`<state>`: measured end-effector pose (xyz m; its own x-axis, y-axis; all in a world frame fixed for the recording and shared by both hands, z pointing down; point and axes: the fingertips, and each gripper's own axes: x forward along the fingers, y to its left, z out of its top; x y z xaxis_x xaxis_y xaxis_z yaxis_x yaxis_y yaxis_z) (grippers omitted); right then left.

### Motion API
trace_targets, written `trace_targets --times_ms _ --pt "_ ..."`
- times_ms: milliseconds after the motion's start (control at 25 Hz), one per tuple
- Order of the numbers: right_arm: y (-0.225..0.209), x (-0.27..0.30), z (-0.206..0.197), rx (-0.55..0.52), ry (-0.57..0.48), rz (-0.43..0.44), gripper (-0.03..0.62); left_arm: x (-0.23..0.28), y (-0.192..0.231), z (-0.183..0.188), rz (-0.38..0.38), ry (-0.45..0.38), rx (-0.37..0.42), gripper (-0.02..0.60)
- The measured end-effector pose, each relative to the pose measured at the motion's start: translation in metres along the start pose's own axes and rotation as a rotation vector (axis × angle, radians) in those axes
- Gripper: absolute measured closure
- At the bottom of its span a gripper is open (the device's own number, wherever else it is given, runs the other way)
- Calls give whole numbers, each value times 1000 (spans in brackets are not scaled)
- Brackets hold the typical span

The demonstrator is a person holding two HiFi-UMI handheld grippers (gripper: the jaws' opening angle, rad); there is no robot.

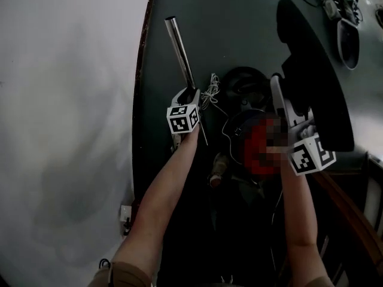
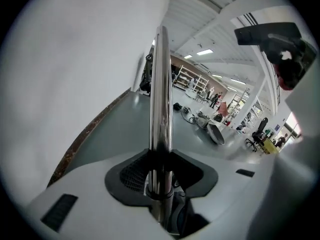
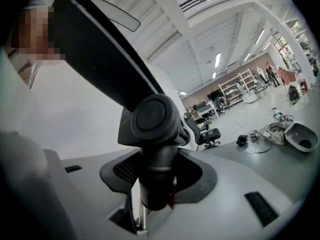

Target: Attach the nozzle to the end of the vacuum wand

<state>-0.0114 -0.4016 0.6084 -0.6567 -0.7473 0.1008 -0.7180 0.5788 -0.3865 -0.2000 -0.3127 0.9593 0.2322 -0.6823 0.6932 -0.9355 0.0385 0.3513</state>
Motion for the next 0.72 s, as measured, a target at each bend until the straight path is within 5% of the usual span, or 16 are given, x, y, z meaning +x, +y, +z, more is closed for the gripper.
trace_targets --times_ms 480,720 --pt "178 -136 98 -9 -69 203 410 -205 -137 -72 -126 -89 171 434" --pt "243 -210 107 -47 -86 199 410 -262 -167 -112 -195 -93 296 434"
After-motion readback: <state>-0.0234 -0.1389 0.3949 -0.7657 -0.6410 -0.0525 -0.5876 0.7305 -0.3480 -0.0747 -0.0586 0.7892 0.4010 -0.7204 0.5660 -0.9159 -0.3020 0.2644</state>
